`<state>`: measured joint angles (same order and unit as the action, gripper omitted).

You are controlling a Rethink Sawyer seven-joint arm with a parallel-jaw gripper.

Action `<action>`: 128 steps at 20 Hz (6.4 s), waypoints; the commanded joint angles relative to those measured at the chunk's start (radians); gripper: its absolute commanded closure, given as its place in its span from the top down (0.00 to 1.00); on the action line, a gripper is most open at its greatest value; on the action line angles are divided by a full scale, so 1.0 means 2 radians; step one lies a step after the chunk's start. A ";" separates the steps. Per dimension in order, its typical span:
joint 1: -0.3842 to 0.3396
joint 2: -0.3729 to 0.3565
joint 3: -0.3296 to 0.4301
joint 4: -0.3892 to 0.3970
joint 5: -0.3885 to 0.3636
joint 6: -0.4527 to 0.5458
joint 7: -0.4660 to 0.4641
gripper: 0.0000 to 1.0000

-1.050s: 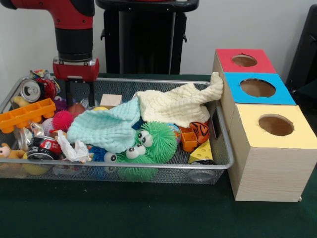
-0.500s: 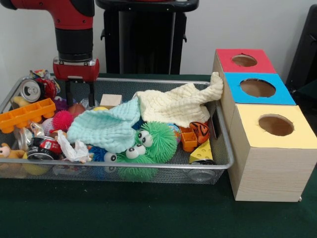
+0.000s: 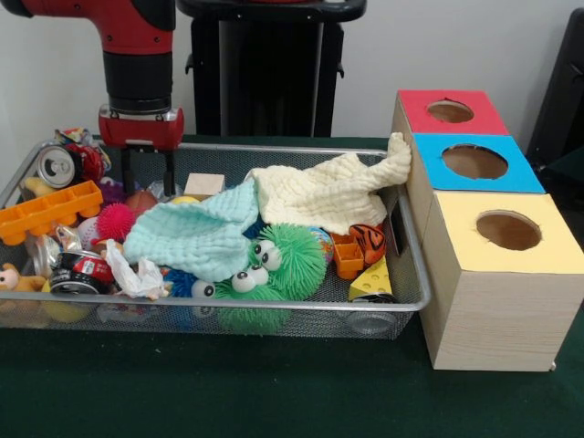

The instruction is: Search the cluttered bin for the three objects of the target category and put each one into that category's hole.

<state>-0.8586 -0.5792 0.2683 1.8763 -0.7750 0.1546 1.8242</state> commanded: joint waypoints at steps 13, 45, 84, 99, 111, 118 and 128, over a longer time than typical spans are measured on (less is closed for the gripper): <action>0.003 0.027 -0.005 -0.028 -0.021 -0.040 0.027 1.00; 0.026 0.069 -0.062 -0.032 -0.027 -0.098 0.026 1.00; 0.045 0.151 -0.108 -0.072 -0.004 -0.161 0.038 1.00; 0.027 0.137 -0.107 -0.043 -0.021 -0.155 0.033 1.00; 0.023 0.136 -0.104 -0.038 -0.024 -0.147 0.030 1.00; 0.019 0.133 -0.099 -0.035 -0.024 -0.139 0.027 1.00; 0.021 0.132 -0.112 -0.025 -0.029 -0.151 0.029 1.00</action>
<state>-0.7790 -0.3848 0.0684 1.8226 -0.7746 -0.2417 1.8242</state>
